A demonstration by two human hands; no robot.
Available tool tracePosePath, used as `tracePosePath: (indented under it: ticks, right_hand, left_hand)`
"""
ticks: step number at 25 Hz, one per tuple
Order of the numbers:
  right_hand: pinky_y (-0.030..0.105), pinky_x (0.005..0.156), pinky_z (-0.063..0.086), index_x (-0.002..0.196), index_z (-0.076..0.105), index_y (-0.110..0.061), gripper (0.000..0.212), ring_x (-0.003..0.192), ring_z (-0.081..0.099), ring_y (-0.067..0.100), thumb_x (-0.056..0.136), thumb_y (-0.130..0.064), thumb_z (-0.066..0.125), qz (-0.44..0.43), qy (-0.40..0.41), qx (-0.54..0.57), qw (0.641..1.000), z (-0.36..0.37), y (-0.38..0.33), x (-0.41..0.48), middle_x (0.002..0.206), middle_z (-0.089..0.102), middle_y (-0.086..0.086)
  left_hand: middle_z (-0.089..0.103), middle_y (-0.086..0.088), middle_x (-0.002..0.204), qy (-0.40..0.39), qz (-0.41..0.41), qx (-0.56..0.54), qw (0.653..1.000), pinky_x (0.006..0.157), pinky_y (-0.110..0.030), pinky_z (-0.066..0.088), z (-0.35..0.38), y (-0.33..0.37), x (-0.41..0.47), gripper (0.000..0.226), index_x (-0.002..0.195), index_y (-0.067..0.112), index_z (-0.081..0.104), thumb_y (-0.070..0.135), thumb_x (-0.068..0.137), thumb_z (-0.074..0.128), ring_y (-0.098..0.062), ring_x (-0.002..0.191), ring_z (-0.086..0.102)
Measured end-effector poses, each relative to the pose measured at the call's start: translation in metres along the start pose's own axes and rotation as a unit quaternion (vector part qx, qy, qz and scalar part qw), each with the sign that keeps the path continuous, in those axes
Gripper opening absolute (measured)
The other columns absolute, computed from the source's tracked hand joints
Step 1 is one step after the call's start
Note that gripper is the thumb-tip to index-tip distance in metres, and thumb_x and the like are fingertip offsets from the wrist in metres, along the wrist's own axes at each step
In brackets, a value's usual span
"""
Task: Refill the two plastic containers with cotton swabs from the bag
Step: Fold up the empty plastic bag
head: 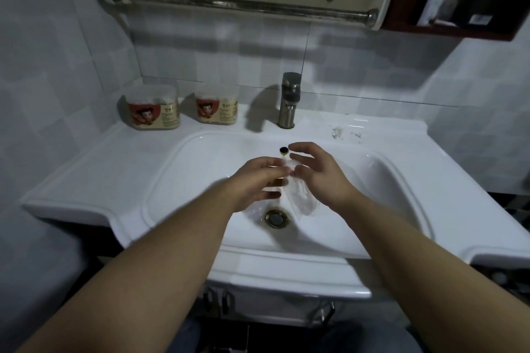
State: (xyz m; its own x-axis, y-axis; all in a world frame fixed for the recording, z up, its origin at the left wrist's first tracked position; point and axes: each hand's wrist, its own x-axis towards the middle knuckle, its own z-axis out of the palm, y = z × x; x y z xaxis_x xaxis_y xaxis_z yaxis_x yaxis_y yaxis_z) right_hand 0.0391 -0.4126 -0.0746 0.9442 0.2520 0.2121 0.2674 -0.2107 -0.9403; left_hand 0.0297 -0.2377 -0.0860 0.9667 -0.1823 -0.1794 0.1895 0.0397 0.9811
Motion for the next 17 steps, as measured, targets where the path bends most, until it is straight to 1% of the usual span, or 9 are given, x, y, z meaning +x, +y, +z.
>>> tracePosePath:
  ticks: [2, 4, 5, 7, 9, 11, 13, 15, 17]
  right_hand:
    - [0.037, 0.103, 0.052, 0.111, 0.066, -0.032, 0.042, 0.127, 0.059, 0.006, 0.086, 0.001, 0.058, -0.011, -0.013, 0.033, 0.999, 0.001, 0.000, 0.000, 0.128, 0.068, -0.008]
    - [0.038, 0.102, 0.054, 0.113, 0.065, -0.030, 0.046, 0.127, 0.059, 0.006, 0.088, 0.008, 0.058, -0.026, -0.005, 0.025, 0.999, 0.002, -0.001, 0.001, 0.130, 0.067, -0.004]
    - [0.038, 0.099, 0.056, 0.114, 0.063, -0.031, 0.045, 0.127, 0.059, 0.008, 0.089, 0.006, 0.061, -0.027, 0.014, 0.008, 0.999, 0.002, -0.002, 0.001, 0.131, 0.065, -0.004]
    - [0.034, 0.096, 0.055, 0.116, 0.060, -0.032, 0.035, 0.122, 0.057, 0.009, 0.090, -0.012, 0.071, -0.011, 0.079, -0.061, 0.995, 0.000, 0.000, 0.002, 0.132, 0.055, -0.006]
    - [0.032, 0.093, 0.049, 0.105, 0.059, -0.031, 0.032, 0.114, 0.056, 0.013, 0.083, -0.039, 0.079, 0.048, 0.104, -0.109, 0.987, -0.006, 0.005, 0.004, 0.128, 0.052, -0.004]
    - [0.039, 0.089, 0.052, 0.089, 0.058, -0.026, 0.039, 0.106, 0.059, 0.018, 0.075, -0.055, 0.080, 0.113, 0.072, -0.087, 0.987, -0.013, 0.011, 0.007, 0.117, 0.060, -0.001]
    - [0.049, 0.095, 0.055, 0.085, 0.057, -0.019, 0.042, 0.102, 0.060, 0.016, 0.080, -0.055, 0.078, 0.160, 0.029, -0.034, 0.986, -0.017, 0.009, 0.006, 0.107, 0.064, -0.003]
    - [0.053, 0.095, 0.055, 0.094, 0.063, -0.012, 0.046, 0.109, 0.058, 0.014, 0.085, -0.055, 0.074, 0.197, -0.003, 0.005, 0.980, -0.019, 0.006, 0.003, 0.115, 0.064, -0.003]
    - [0.053, 0.094, 0.056, 0.107, 0.071, -0.011, 0.054, 0.119, 0.056, 0.017, 0.083, -0.059, 0.074, 0.207, -0.033, 0.025, 0.977, -0.020, 0.005, 0.001, 0.123, 0.065, -0.003]
  left_hand:
    - [0.073, -0.002, 0.103, 0.012, 0.021, 0.024, 0.999, 0.084, -0.033, 0.057, 0.002, -0.002, 0.001, 0.012, 0.102, 0.018, 0.068, 0.026, 0.094, 0.072, -0.016, 0.101, 0.071]
    - [0.073, -0.003, 0.101, 0.036, 0.025, 0.025, 0.999, 0.084, -0.034, 0.056, 0.000, -0.003, 0.004, 0.008, 0.098, 0.017, 0.067, 0.025, 0.097, 0.068, -0.016, 0.096, 0.071]
    - [0.073, -0.003, 0.100, 0.046, 0.021, 0.014, 0.999, 0.085, -0.036, 0.056, -0.001, -0.001, 0.004, 0.007, 0.099, 0.016, 0.067, 0.023, 0.099, 0.064, -0.017, 0.094, 0.071]
    - [0.073, -0.005, 0.099, 0.064, 0.012, -0.030, 0.997, 0.087, -0.040, 0.057, -0.001, 0.003, 0.005, 0.010, 0.102, 0.014, 0.065, 0.019, 0.102, 0.056, -0.020, 0.091, 0.072]
    - [0.075, -0.005, 0.096, 0.071, 0.008, -0.085, 0.994, 0.093, -0.046, 0.057, -0.001, 0.007, 0.004, 0.014, 0.104, 0.015, 0.061, 0.019, 0.105, 0.048, -0.024, 0.093, 0.071]
    - [0.078, -0.001, 0.086, 0.064, 0.003, -0.128, 0.990, 0.097, -0.053, 0.055, -0.001, 0.009, 0.003, 0.016, 0.106, 0.015, 0.058, 0.019, 0.107, 0.043, -0.026, 0.094, 0.069]
    - [0.078, -0.003, 0.089, 0.050, -0.003, -0.155, 0.987, 0.097, -0.057, 0.055, -0.001, 0.009, 0.003, 0.020, 0.116, 0.014, 0.057, 0.021, 0.108, 0.040, -0.026, 0.095, 0.070]
    - [0.078, -0.006, 0.096, 0.046, -0.001, -0.169, 0.984, 0.091, -0.056, 0.058, -0.002, 0.009, 0.003, 0.025, 0.123, 0.012, 0.056, 0.023, 0.109, 0.039, -0.026, 0.094, 0.071]
    - [0.076, -0.008, 0.101, 0.052, 0.010, -0.166, 0.985, 0.083, -0.052, 0.060, -0.003, 0.008, 0.004, 0.022, 0.121, 0.012, 0.055, 0.022, 0.108, 0.040, -0.026, 0.093, 0.071]
